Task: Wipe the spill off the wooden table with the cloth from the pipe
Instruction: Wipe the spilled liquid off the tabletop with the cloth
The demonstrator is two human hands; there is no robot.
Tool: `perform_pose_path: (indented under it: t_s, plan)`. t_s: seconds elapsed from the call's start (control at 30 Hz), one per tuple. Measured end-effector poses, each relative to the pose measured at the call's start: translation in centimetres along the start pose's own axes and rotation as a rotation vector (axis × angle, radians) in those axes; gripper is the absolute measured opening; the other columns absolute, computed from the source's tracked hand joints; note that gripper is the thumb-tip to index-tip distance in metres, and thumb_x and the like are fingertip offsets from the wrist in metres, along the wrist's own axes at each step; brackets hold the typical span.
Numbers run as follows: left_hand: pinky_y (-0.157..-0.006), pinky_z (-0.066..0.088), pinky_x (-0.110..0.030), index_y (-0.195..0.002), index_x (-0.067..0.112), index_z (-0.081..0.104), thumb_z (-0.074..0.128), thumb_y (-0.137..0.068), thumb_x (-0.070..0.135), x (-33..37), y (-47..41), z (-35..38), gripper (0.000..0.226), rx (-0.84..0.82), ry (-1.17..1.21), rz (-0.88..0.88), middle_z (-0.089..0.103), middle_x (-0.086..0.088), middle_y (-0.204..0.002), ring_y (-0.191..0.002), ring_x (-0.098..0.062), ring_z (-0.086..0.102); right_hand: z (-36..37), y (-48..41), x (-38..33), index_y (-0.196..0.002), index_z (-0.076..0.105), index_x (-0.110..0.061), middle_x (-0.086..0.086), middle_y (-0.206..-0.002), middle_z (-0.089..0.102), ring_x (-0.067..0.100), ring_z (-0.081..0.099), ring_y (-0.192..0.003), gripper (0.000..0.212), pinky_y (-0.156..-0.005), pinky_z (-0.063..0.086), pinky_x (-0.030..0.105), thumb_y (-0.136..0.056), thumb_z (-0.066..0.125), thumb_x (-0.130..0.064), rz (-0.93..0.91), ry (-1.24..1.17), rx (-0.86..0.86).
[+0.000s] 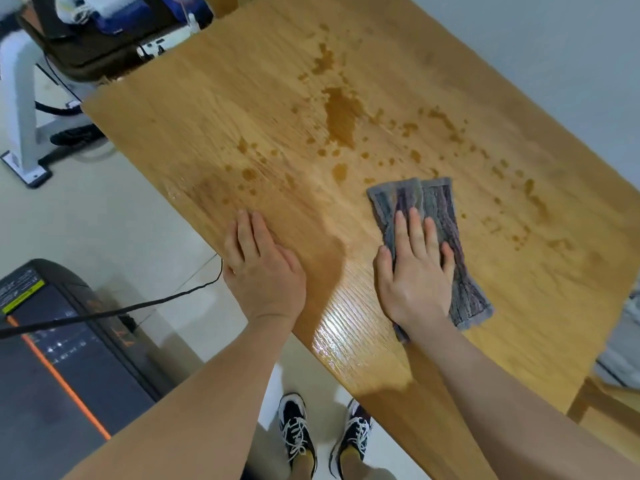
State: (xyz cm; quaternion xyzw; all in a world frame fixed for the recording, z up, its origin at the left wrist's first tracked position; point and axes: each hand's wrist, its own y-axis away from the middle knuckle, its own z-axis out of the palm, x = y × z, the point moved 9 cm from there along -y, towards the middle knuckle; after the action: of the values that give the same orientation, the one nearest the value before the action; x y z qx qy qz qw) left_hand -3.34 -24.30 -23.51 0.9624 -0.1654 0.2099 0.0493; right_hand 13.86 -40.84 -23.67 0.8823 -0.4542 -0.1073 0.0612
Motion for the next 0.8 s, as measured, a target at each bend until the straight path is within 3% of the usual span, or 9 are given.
perform_pose_path:
  t_s: [0.1, 0.2, 0.27, 0.33, 0.43, 0.57, 0.67, 0.8]
  plan:
    - [-0.093, 0.045, -0.054, -0.145, 0.010, 0.035, 0.031, -0.090, 0.024, -0.7, 0.1, 0.1, 0.056, -0.021, -0.008, -0.008, 0.032, -0.009, -0.153, -0.138, -0.031, 0.029, 0.6, 0.5, -3.7, -0.157, 0.002, -0.025, -0.007, -0.164, -0.006, 0.014, -0.012, -0.150, 0.060, -0.121, -0.001, 0.046, -0.102, 0.017, -0.046, -0.020, -0.024, -0.009]
    - [-0.093, 0.045, -0.054, -0.144, 0.009, 0.037, 0.030, -0.089, 0.024, -0.6, 0.1, -0.2, 0.057, 0.001, -0.006, -0.008, 0.034, -0.010, -0.152, -0.138, -0.031, 0.029, 1.9, 4.1, -9.2, -0.156, 0.019, -0.025, -0.006, -0.164, 0.011, 0.018, 0.001, -0.151, 0.057, -0.120, 0.007, 0.049, -0.102, 0.026, -0.044, -0.367, -0.017, -0.053]
    - [-0.095, 0.044, -0.054, -0.144, 0.010, 0.036, 0.027, -0.088, 0.025, -0.3, 0.2, -0.2, 0.059, -0.006, -0.008, -0.004, 0.034, -0.010, -0.153, -0.138, -0.031, 0.028, 2.4, 5.5, -8.7, -0.155, 0.023, -0.029, -0.008, -0.163, 0.015, 0.016, 0.003, -0.151, 0.055, -0.120, 0.007, 0.045, -0.102, 0.026, -0.047, -0.507, 0.008, -0.097]
    - [-0.097, 0.043, -0.053, -0.145, 0.010, 0.035, 0.026, -0.089, 0.026, 0.0, 0.1, -0.1, 0.059, -0.004, -0.018, 0.005, 0.033, -0.010, -0.153, -0.138, -0.031, 0.027, 1.6, 4.6, -4.8, -0.155, 0.019, -0.033, -0.011, -0.163, 0.010, 0.013, 0.001, -0.151, 0.055, -0.119, 0.006, 0.043, -0.102, 0.022, -0.049, -0.470, 0.059, -0.084]
    - [-0.101, 0.040, -0.052, -0.146, 0.010, 0.032, 0.030, -0.091, 0.025, -0.2, 0.1, 0.1, 0.057, -0.011, -0.034, -0.005, 0.030, -0.008, -0.154, -0.140, -0.030, 0.025, -0.1, 0.3, 0.6, -0.156, 0.006, -0.036, -0.013, -0.163, -0.003, 0.011, -0.008, -0.150, 0.058, -0.121, 0.003, 0.042, -0.100, 0.013, -0.052, -0.247, 0.070, -0.057]
    - [-0.105, 0.037, -0.049, -0.147, 0.010, 0.029, 0.028, -0.092, 0.027, -0.6, 0.1, 0.2, 0.058, 0.000, -0.068, -0.003, 0.030, -0.008, -0.155, -0.141, -0.029, 0.024, -0.5, -2.8, -0.5, -0.157, 0.000, -0.027, -0.007, -0.164, -0.007, 0.015, -0.012, -0.150, 0.061, -0.121, -0.001, 0.045, -0.101, 0.011, -0.051, -0.100, 0.035, -0.015]
    - [-0.108, 0.032, -0.047, -0.146, 0.007, 0.032, 0.026, -0.091, 0.028, -0.5, 0.1, 0.0, 0.059, 0.013, -0.079, 0.021, 0.033, -0.010, -0.153, -0.139, -0.031, 0.027, 0.8, 1.0, -6.1, -0.156, 0.014, -0.023, -0.003, -0.163, 0.008, 0.020, 0.003, -0.150, 0.060, -0.120, 0.010, 0.047, -0.102, 0.017, -0.049, -0.314, 0.056, 0.026]
    - [-0.107, 0.033, -0.045, -0.144, 0.004, 0.036, 0.027, -0.088, 0.025, -0.2, 0.1, -0.1, 0.060, 0.018, -0.062, 0.047, 0.035, -0.012, -0.152, -0.137, -0.032, 0.030, 2.8, 5.6, -10.6, -0.153, 0.031, -0.023, -0.004, -0.159, 0.025, 0.018, 0.018, -0.148, 0.058, -0.115, 0.021, 0.046, -0.100, 0.029, -0.047, -0.665, 0.047, -0.084]
